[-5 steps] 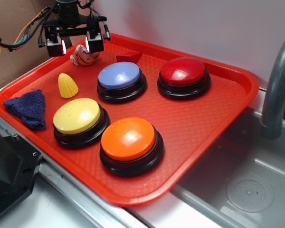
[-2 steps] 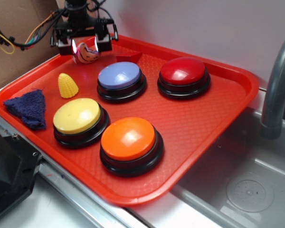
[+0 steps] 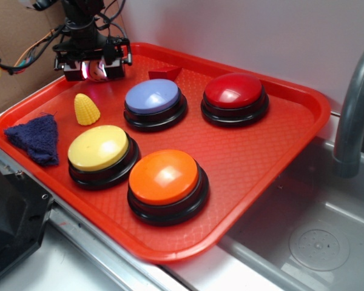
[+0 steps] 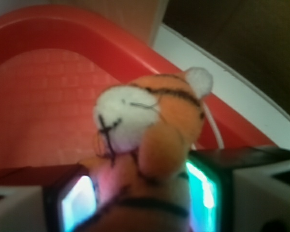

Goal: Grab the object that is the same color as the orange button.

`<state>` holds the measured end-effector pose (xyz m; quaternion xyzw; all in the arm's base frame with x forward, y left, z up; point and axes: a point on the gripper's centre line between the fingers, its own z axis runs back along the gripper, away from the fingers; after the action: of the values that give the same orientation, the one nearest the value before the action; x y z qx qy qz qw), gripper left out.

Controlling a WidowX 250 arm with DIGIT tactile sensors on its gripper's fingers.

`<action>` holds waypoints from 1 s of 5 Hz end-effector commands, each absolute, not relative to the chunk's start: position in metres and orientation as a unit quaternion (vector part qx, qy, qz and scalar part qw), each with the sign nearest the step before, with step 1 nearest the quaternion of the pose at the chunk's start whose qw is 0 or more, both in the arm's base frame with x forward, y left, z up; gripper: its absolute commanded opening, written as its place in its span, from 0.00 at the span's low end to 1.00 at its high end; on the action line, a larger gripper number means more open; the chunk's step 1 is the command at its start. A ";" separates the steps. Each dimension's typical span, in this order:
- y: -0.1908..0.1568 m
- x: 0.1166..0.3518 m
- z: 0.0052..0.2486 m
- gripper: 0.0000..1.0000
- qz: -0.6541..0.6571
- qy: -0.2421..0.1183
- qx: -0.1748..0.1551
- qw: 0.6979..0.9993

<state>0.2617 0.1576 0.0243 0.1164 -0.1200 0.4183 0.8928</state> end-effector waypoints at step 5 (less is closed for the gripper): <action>0.042 0.216 0.216 0.00 0.027 -0.002 0.034 0.999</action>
<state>0.2133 0.0261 0.1910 0.0301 0.0327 0.0335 0.9984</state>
